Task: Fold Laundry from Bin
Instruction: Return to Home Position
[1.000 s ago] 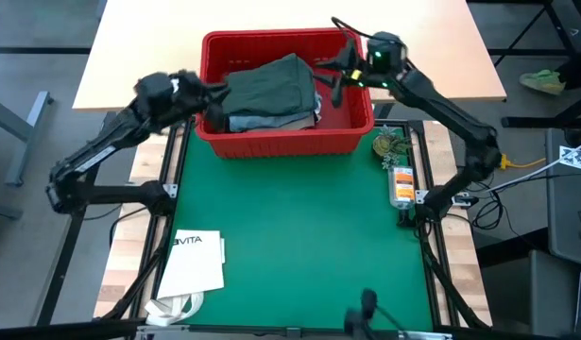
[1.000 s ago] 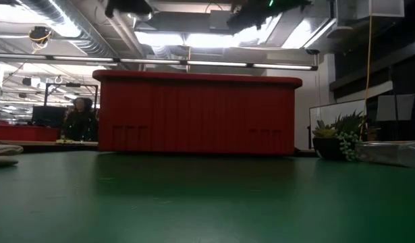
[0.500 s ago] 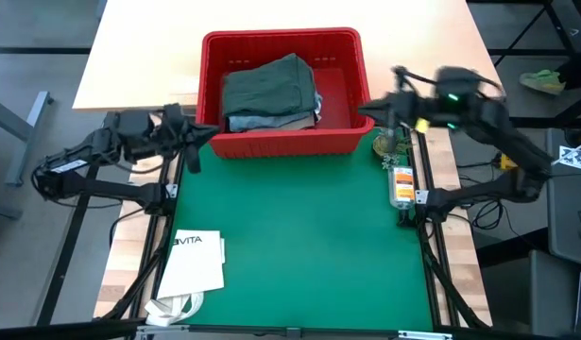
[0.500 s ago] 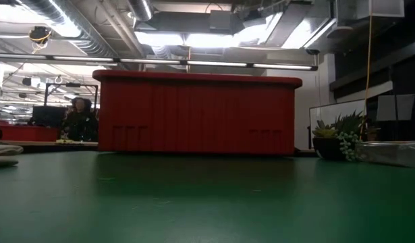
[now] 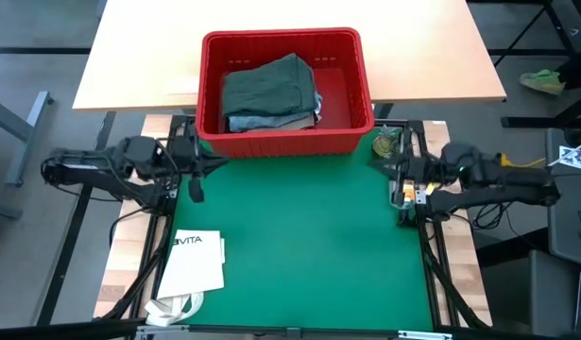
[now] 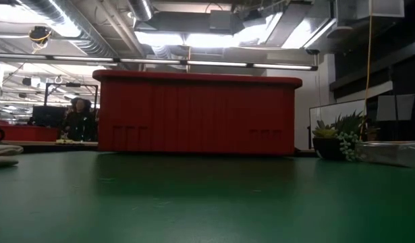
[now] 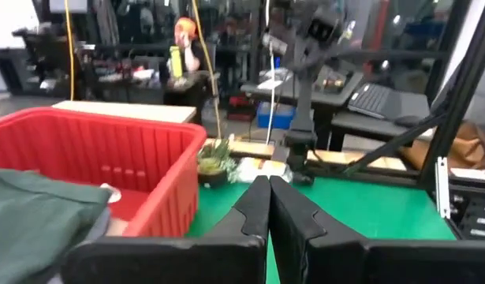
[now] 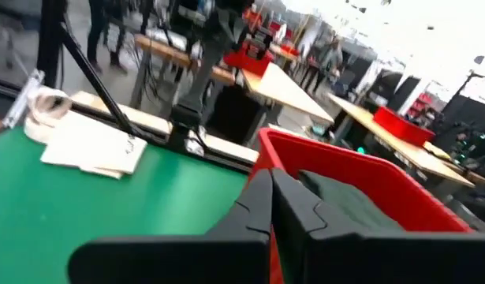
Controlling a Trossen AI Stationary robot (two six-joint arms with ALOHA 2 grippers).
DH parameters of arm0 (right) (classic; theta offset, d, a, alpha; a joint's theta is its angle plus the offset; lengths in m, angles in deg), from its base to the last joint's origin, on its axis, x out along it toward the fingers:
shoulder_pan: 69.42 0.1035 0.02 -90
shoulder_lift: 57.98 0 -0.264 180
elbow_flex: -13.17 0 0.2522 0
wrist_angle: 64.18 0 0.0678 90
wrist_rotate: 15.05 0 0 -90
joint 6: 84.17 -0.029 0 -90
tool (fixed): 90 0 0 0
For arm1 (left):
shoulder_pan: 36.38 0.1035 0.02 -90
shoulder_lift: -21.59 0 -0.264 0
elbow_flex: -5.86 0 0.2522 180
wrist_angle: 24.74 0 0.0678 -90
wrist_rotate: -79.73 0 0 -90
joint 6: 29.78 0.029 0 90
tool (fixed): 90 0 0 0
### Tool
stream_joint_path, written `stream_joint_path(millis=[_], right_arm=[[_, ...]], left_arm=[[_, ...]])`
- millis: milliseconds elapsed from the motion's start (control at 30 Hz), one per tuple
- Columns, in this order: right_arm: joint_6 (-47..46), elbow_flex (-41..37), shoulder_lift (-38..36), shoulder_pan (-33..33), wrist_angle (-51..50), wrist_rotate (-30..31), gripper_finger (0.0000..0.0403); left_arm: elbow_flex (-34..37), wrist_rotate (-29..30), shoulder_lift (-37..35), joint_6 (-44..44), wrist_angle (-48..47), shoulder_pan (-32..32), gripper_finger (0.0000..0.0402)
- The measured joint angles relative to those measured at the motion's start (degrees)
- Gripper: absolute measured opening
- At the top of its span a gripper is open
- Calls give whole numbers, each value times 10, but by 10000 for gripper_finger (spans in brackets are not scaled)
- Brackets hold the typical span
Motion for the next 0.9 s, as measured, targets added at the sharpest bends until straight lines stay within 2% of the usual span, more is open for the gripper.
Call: stream_joint_path(millis=[100,200,400,567,700,767,900], right_arm=[[-16,-118,-52,10,94,0,6],[-55,-216,-99,12,154,0,11],[-143,-359,-201,12,194,0,8],[-157,-422,-291,12,196,6,6],[-121,-447,-352,11,195,0,6],[-97,-454,-376,11,190,-4,6],[-58,-460,-376,11,176,-2,5]], left_arm=[[82,2,-27,8,88,-3,1],[162,5,-68,4,136,-3,1],[283,5,-189,-11,165,-3,1],[361,30,-312,27,164,-3,1],[403,33,-408,52,165,-3,1],[415,40,-408,60,175,-2,1],[426,43,-394,63,179,-2,1]])
